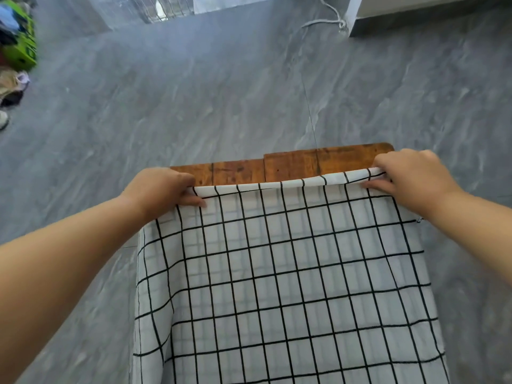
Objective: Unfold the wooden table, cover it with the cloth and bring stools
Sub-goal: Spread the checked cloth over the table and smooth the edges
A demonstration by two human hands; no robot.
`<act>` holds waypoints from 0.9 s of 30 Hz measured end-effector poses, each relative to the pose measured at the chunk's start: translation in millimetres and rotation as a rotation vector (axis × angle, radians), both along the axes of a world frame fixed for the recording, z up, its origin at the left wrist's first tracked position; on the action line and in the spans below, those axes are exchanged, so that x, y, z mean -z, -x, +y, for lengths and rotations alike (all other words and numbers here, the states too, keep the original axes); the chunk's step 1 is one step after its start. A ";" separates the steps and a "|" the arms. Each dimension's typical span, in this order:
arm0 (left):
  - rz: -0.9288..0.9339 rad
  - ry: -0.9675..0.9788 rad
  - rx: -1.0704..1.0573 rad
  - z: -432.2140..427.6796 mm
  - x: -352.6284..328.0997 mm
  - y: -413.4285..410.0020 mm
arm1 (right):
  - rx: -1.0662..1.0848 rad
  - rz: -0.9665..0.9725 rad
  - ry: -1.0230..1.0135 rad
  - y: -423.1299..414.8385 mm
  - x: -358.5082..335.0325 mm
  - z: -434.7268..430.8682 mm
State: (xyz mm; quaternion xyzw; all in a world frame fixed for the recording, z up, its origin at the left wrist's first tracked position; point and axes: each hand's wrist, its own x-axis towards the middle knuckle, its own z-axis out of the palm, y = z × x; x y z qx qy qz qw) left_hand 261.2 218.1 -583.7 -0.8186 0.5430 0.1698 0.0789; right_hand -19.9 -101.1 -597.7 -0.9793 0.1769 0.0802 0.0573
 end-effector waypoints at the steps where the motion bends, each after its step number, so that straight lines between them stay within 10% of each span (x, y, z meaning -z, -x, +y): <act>1: -0.016 -0.023 -0.018 -4.7 -1.8 -2.9 | 0.018 0.000 -0.007 -4.9 0.3 -4.0; 27: -0.105 0.038 -0.208 -65.1 15.4 -49.8 | 0.296 -0.108 0.034 -47.9 15.6 -30.2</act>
